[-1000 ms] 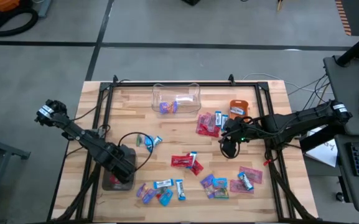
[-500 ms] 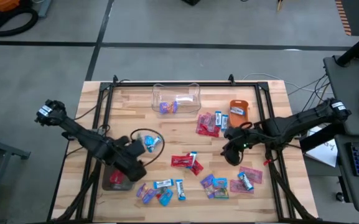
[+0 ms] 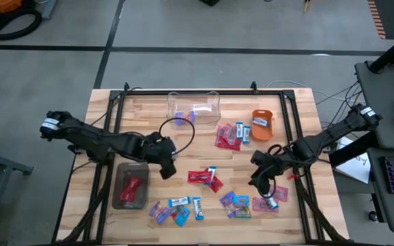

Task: Sort candy
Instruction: Put the white chocolate into the orange bin

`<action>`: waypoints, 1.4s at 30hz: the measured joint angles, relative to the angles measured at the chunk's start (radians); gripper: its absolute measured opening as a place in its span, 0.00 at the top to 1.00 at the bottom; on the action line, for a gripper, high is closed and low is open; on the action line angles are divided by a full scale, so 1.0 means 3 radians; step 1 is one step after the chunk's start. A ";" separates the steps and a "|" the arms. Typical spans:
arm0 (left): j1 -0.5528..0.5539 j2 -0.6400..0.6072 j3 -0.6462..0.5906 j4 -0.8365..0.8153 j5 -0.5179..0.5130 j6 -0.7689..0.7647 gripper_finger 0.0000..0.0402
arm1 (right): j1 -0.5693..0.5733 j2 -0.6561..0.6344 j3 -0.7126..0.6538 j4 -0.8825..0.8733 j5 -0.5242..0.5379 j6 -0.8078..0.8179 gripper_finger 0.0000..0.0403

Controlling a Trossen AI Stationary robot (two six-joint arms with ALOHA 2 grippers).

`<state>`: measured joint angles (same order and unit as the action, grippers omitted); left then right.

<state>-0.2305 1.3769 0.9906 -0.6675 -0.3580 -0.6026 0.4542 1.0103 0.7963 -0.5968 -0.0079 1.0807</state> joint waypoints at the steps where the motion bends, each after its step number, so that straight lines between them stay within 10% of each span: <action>1: 0.0038 0.0000 -0.0055 0.0090 0.0000 0.0053 0.50 | 0.0015 0.0000 0.0000 -0.0002 -0.0003 0.0043 0.59; 13: 0.0405 0.0170 -0.0760 0.0880 0.0001 0.0159 0.48 | 0.0035 -0.0004 0.0000 -0.0222 -0.0058 0.0428 0.59; 33: 0.0434 0.0913 -0.0665 0.0961 0.0025 0.0310 0.48 | 0.0034 0.0000 0.0000 -0.0262 0.0064 0.0465 0.59; 42: 0.0430 0.0924 -0.0660 0.0996 0.0056 0.0295 0.64 | 0.0034 -0.0001 0.0000 -0.0263 0.0123 0.0341 0.59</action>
<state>-0.1017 1.6543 0.7925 -0.3687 -0.3413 -0.5140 0.4644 1.0100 0.7963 -0.6758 0.0291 1.1830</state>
